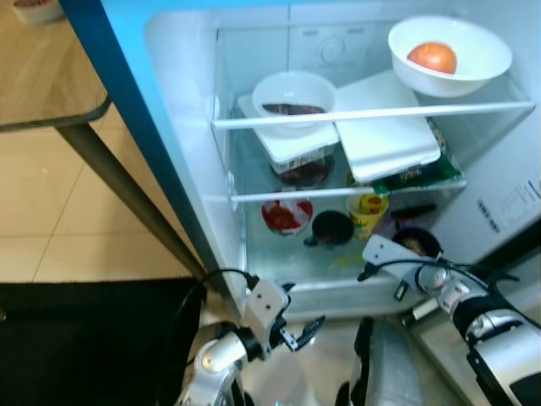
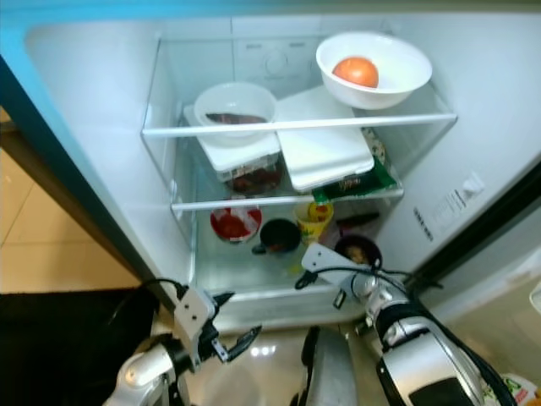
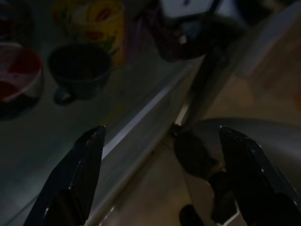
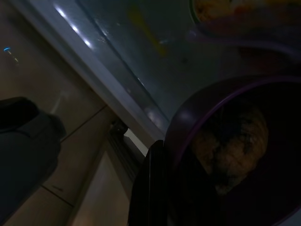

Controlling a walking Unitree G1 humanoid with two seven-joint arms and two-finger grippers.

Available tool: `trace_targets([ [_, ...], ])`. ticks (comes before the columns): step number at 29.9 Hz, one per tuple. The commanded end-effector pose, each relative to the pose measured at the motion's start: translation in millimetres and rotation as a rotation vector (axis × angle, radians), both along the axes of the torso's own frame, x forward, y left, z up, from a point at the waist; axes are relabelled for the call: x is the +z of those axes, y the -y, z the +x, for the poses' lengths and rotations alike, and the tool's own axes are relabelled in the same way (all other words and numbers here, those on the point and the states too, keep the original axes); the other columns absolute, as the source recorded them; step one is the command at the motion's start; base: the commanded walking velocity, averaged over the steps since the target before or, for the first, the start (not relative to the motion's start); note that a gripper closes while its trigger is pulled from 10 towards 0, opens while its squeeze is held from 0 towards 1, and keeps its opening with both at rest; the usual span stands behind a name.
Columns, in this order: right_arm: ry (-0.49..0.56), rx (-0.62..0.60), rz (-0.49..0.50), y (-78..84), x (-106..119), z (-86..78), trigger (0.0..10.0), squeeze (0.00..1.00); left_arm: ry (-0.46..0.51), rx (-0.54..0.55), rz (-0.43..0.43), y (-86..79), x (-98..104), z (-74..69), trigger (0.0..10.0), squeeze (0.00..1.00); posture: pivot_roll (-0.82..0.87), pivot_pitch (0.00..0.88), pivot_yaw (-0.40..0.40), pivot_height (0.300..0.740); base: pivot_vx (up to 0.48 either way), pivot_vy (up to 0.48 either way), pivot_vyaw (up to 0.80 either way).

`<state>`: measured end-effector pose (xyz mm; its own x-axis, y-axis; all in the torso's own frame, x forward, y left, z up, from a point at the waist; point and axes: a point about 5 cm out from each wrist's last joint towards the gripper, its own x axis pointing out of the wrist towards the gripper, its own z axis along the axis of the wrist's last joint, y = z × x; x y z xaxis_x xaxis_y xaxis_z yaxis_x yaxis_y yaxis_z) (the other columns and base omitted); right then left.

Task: Restocking fridge

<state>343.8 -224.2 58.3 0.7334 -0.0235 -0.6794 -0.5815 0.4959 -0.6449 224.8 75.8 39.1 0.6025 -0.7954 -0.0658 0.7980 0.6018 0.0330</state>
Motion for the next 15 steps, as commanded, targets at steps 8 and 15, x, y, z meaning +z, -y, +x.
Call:
trace_targets([
  [8,-0.004,-0.129,0.081,9.1,3,0.1,10.0,0.0,-0.025,-0.022,0.017,-2.5,4,-12.9,10.0,0.0,0.18,0.327,0.004,0.405,0.0,0.0,0.0],
  [15,0.033,-0.31,0.277,10.0,11,5.3,10.0,0.0,-0.034,-0.033,0.021,0.4,10,-19.9,10.0,0.0,0.19,0.341,0.009,0.405,0.0,0.0,0.0],
])
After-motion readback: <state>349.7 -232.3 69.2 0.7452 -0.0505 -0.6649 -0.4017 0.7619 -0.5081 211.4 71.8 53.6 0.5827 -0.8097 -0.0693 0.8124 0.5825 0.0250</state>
